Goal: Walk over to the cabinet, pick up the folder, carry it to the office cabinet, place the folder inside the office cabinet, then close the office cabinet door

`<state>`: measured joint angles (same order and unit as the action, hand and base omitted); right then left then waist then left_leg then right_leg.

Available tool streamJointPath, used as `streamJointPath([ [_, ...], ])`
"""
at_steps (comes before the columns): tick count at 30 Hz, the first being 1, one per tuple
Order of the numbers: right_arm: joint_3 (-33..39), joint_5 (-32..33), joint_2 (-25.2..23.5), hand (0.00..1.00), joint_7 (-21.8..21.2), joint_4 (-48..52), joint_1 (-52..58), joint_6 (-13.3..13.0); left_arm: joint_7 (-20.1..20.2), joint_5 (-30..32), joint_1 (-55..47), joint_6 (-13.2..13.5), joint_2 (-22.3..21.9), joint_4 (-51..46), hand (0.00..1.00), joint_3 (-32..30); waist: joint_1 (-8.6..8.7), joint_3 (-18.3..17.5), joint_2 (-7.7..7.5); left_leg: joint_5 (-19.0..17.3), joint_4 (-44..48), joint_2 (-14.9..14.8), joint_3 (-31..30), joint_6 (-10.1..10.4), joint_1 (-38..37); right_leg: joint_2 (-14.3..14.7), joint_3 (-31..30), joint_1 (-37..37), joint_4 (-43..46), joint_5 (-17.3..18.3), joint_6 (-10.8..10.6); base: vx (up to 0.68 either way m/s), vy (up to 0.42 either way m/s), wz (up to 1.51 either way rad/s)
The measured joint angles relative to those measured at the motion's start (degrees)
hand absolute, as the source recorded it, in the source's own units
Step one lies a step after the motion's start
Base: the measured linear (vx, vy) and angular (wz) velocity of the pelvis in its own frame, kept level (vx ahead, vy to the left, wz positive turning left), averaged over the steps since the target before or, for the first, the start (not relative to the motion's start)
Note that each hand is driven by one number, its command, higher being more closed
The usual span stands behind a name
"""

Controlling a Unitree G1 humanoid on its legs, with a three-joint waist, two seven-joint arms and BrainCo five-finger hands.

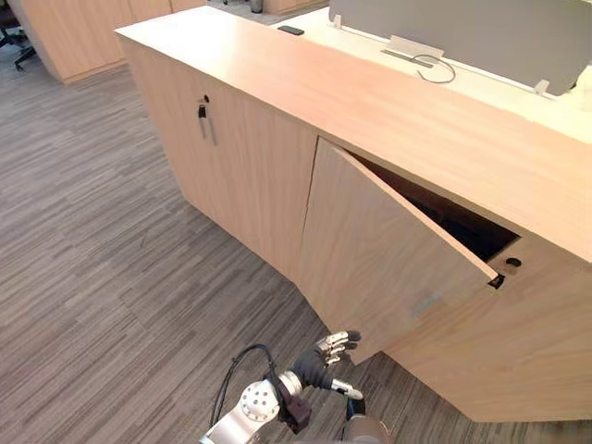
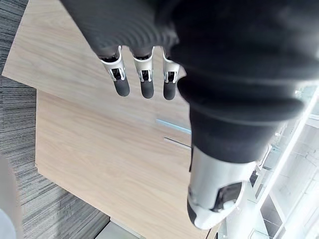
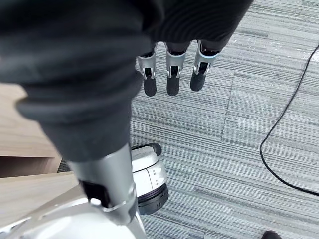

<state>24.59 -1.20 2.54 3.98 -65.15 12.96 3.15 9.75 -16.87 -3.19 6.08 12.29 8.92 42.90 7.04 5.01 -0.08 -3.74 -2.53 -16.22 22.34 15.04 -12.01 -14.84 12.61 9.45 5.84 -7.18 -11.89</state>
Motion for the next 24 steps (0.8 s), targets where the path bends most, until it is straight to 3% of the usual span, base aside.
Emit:
streamJointPath([
  [2, 0.0, 0.0, 0.4, 0.00, 0.0, -0.4, -0.6, 0.1, -0.8, 0.1, -0.1, 0.0, -1.6, -0.4, 0.00, -1.3, -0.12, 0.2, 0.16, -0.2, 0.2, 0.2, 0.6, 0.1, 0.2, -0.4, -0.6, 2.3, 3.3, 1.5, 0.5, -0.03, -0.020, -0.14],
  [6, 0.4, -0.3, 1.1, 0.00, -0.3, -1.9, -0.9, 0.3, -2.2, 0.1, -0.4, 0.0, -5.7, -0.7, 0.00, -7.1, 0.67, 1.5, 0.64, -2.1, 3.8, 0.5, -0.4, 0.1, 0.6, -4.5, -0.2, 8.9, 20.1, 10.5, 1.4, 0.02, -0.053, 0.08],
  [9, 0.8, -0.9, 1.0, 0.00, -0.5, -2.7, -0.4, 1.0, -4.5, 1.8, -1.9, 0.0, -8.5, 0.3, 0.00, -12.5, 1.81, 1.3, 1.90, -3.5, 12.5, -2.9, -3.4, -0.5, 5.7, -4.8, 3.4, 9.7, 25.0, 15.6, 2.4, 0.07, -0.198, 0.46],
  [10, 1.1, -1.1, 1.0, 0.00, -0.5, -3.2, -0.3, 1.3, -5.6, 2.6, -2.0, 0.0, -9.5, 2.9, 0.00, -15.0, 1.62, 1.3, 1.87, -1.7, 18.4, -4.5, -3.9, -2.6, 9.0, -4.4, 4.3, 9.2, 25.6, 16.6, 3.4, 0.13, -0.301, 0.20],
  [11, 1.1, -1.1, 1.4, 0.00, -0.4, -3.0, -0.2, 1.3, -6.7, 3.2, -2.1, -0.1, -10.4, 6.3, 0.00, -17.8, 1.33, 1.1, 1.86, 1.1, 22.6, -5.7, -3.9, -6.7, 11.1, -3.6, 4.8, 8.4, 25.5, 17.4, 4.4, 0.18, -0.410, 0.05],
  [12, 1.1, -0.9, 1.7, 0.00, -0.4, -2.6, -0.3, 1.3, -7.4, 3.2, -2.1, -0.4, -10.9, 8.9, 0.00, -20.1, 1.20, 1.2, 1.93, 3.8, 25.0, -6.7, -4.4, -9.5, 12.0, -2.6, 5.0, 7.4, 25.1, 17.9, 5.1, 0.18, -0.444, -0.14],
  [13, 0.7, -0.1, 2.0, 0.00, 0.2, -1.6, -0.4, 1.2, -9.5, 3.5, -1.6, -0.6, -11.3, 14.6, 0.00, -23.8, 0.78, 1.6, 1.34, 9.5, 30.3, -7.9, -7.8, -10.3, 14.5, -0.4, 4.8, 4.8, 22.6, 18.6, 7.0, 0.15, -0.376, -0.28],
  [14, 0.4, 0.3, 2.7, 0.00, 0.6, -1.3, -0.8, 1.2, -10.5, 4.0, -1.0, -0.7, -11.6, 17.6, 0.00, -25.2, 0.20, 1.9, 1.15, 8.0, 34.1, -7.1, -10.0, -8.9, 15.7, 0.3, 4.1, 3.7, 21.6, 18.6, 7.5, 0.11, -0.277, -0.41],
  [15, 0.3, 0.7, 3.3, 0.00, 1.2, -1.3, -1.3, 1.2, -11.4, 4.9, -0.5, -0.6, -12.2, 20.5, 0.00, -26.4, -0.44, 2.1, 1.34, 3.3, 38.0, -5.5, -11.5, -7.6, 17.0, 0.9, 3.0, 2.7, 20.2, 18.5, 8.1, 0.10, -0.157, -0.70],
  [16, 0.2, 1.7, 5.0, 0.00, 2.1, -1.1, -3.1, 1.2, -12.4, 6.0, -0.1, -0.6, -12.6, 26.2, 0.00, -28.8, -1.37, 2.5, 1.56, -5.0, 43.5, -0.7, -14.0, -7.6, 19.0, 2.3, 1.0, 0.8, 17.5, 18.1, 9.6, 0.13, -0.111, -0.94],
  [18, 0.0, 4.1, 5.9, 0.00, 3.7, 2.3, -5.5, 0.7, -13.3, 4.6, -0.4, -1.2, -12.5, 33.3, 0.00, -35.2, -2.83, 3.7, 1.75, -11.7, 44.6, 6.5, -15.2, -9.7, 21.5, 5.9, -1.8, -3.0, 13.9, 17.2, 10.8, 0.15, -0.067, -1.09],
  [19, 0.1, 4.8, 5.7, 0.00, 4.0, 3.1, -6.0, 0.4, -13.4, 3.3, -0.5, -1.4, -12.5, 34.8, 0.00, -37.4, -3.54, 4.1, 1.69, -12.5, 43.5, 8.2, -16.2, -9.5, 22.1, 7.0, -2.8, -4.0, 13.6, 17.0, 11.0, 0.15, -0.026, -1.15],
  [21, -0.1, 5.8, 4.7, 0.00, 4.1, 5.1, -8.1, -0.3, -13.8, 1.1, -1.0, -2.2, -12.1, 40.0, 0.00, -45.4, -5.46, 4.6, 1.88, -12.5, 32.6, 12.7, -20.8, -9.1, 22.3, 10.4, -6.0, -5.2, 13.4, 16.8, 10.7, 0.16, 0.023, -1.28],
  [22, -1.5, 5.7, 3.7, 0.00, 4.3, 6.1, -9.0, -0.5, -13.8, 0.9, -1.0, -2.3, -11.8, 41.5, 0.00, -49.7, -6.67, 4.3, 2.02, -8.9, 29.2, 13.2, -21.7, -14.0, 20.8, 11.4, -7.3, -5.7, 13.0, 17.0, 10.4, 0.17, 0.062, -0.96],
  [24, -4.0, 4.3, 0.6, 0.00, 4.0, 7.1, -8.7, -0.4, -13.7, 1.8, -0.3, -2.5, -11.4, 44.8, 0.00, -55.3, -6.58, 3.6, 0.33, -7.3, 23.7, 13.5, -18.7, -14.6, 17.5, 8.9, -4.4, -7.9, 9.7, 17.1, 10.4, 0.18, 0.076, -0.57],
])
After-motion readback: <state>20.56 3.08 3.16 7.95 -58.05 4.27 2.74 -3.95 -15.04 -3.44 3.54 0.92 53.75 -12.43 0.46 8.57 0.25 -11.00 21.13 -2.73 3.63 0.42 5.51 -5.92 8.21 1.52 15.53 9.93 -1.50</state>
